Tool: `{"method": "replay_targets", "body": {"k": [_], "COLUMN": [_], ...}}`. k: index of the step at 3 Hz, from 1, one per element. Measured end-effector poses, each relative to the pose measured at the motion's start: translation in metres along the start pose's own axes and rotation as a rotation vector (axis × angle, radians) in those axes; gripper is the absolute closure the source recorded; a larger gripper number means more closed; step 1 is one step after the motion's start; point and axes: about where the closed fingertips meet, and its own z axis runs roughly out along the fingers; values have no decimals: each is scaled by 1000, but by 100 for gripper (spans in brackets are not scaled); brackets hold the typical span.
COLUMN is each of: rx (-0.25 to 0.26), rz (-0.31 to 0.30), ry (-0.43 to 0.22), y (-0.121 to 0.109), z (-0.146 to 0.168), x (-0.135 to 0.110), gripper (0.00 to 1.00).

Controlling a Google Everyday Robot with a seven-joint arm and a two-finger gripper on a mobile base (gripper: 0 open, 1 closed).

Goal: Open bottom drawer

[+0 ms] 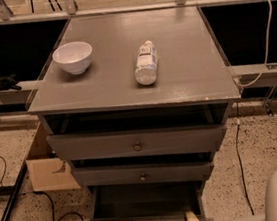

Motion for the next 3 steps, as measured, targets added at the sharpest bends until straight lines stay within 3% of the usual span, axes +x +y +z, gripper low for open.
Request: {"method": "replay_targets", "body": {"k": [1,2,3], "rx": [0,0,0], "rz": [0,0,0], "ry": [0,0,0], "y": [0,0,0], "z": [0,0,0], "x": [0,0,0], "gripper": [19,0,0]}}
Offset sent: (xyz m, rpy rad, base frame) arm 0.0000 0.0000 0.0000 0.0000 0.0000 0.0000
